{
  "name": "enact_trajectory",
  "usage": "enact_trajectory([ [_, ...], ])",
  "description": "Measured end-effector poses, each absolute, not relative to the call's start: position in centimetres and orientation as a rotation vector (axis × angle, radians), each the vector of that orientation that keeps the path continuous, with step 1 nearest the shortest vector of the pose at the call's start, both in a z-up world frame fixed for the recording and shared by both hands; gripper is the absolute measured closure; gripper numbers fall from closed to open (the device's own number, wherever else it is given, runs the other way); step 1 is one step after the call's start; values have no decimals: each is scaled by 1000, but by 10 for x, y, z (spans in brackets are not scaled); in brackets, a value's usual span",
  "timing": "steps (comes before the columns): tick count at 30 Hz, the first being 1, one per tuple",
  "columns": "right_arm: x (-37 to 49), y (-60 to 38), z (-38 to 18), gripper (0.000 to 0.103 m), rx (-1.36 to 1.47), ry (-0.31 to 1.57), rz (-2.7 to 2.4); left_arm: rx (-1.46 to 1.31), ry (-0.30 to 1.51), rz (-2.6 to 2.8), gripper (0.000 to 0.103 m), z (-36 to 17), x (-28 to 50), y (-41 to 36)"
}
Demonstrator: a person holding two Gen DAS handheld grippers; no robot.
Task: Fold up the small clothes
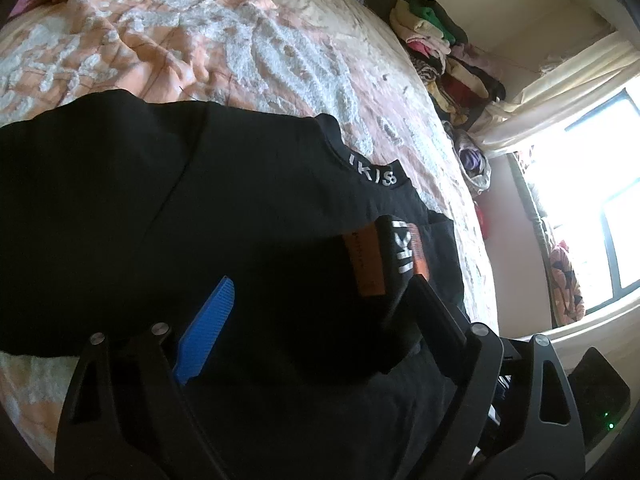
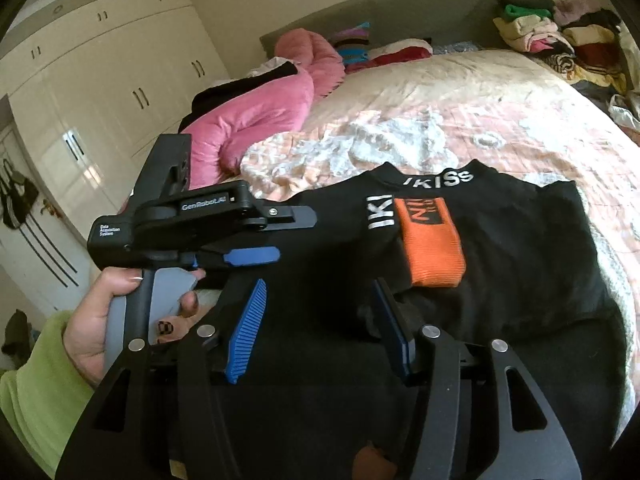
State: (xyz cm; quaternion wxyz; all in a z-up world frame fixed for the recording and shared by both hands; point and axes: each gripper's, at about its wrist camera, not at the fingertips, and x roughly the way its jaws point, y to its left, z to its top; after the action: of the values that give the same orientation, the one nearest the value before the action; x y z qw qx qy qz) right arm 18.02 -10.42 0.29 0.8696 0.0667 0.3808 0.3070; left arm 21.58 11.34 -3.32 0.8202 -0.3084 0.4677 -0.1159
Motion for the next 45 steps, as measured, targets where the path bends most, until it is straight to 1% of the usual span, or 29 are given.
enact_trajectory([
  [5, 185, -149, 1, 50, 256, 796, 521, -510, 975, -272, 23, -14, 211, 82],
  [9, 190, -186, 1, 49, 312, 787, 405, -273, 953, -305, 23, 2, 210, 21],
  [13, 191, -228, 3, 47, 387, 769, 303, -19, 933, -291, 25, 2, 208, -33],
  [15, 190, -245, 4, 46, 417, 757, 271, 111, 926, -271, 29, -3, 208, -57],
  [18, 187, -259, 5, 44, 442, 745, 255, 243, 939, -235, 38, -19, 213, -72],
  [19, 186, -261, 4, 44, 447, 744, 252, 269, 946, -219, 49, -24, 215, -76],
  [20, 186, -263, 4, 44, 455, 745, 253, 280, 955, -212, 66, -29, 218, -75],
  [23, 186, -265, 1, 44, 475, 755, 264, 207, 976, -221, 83, -36, 223, -58],
  [25, 188, -262, 0, 44, 484, 764, 268, 87, 967, -248, 91, -31, 224, -40],
  [28, 190, -256, -3, 44, 479, 777, 278, -107, 949, -266, 92, -24, 218, -6],
  [30, 192, -248, -4, 44, 469, 784, 287, -247, 925, -279, 91, -19, 210, 21],
  [31, 192, -245, -4, 44, 463, 787, 292, -301, 910, -279, 88, -17, 205, 33],
  [32, 193, -242, -5, 44, 456, 791, 299, -344, 900, -278, 77, -15, 201, 43],
  [33, 194, -238, -6, 44, 449, 796, 301, -393, 886, -281, 71, -13, 195, 55],
  [34, 194, -236, -7, 44, 444, 799, 303, -423, 878, -279, 60, -12, 192, 63],
  [35, 196, -233, -8, 44, 437, 804, 308, -456, 869, -277, 55, -10, 187, 72],
  [37, 198, -228, -10, 44, 424, 812, 308, -530, 860, -283, 55, -11, 182, 89],
  [38, 199, -226, -12, 44, 412, 818, 305, -566, 865, -294, 51, -12, 181, 95],
  [39, 200, -223, -13, 44, 404, 822, 304, -607, 883, -311, 46, -17, 183, 99],
  [40, 201, -221, -14, 44, 399, 828, 303, -629, 897, -312, 36, -21, 183, 103],
  [45, 205, -211, -18, 44, 351, 848, 296, -663, 952, -281, 35, -42, 187, 104],
])
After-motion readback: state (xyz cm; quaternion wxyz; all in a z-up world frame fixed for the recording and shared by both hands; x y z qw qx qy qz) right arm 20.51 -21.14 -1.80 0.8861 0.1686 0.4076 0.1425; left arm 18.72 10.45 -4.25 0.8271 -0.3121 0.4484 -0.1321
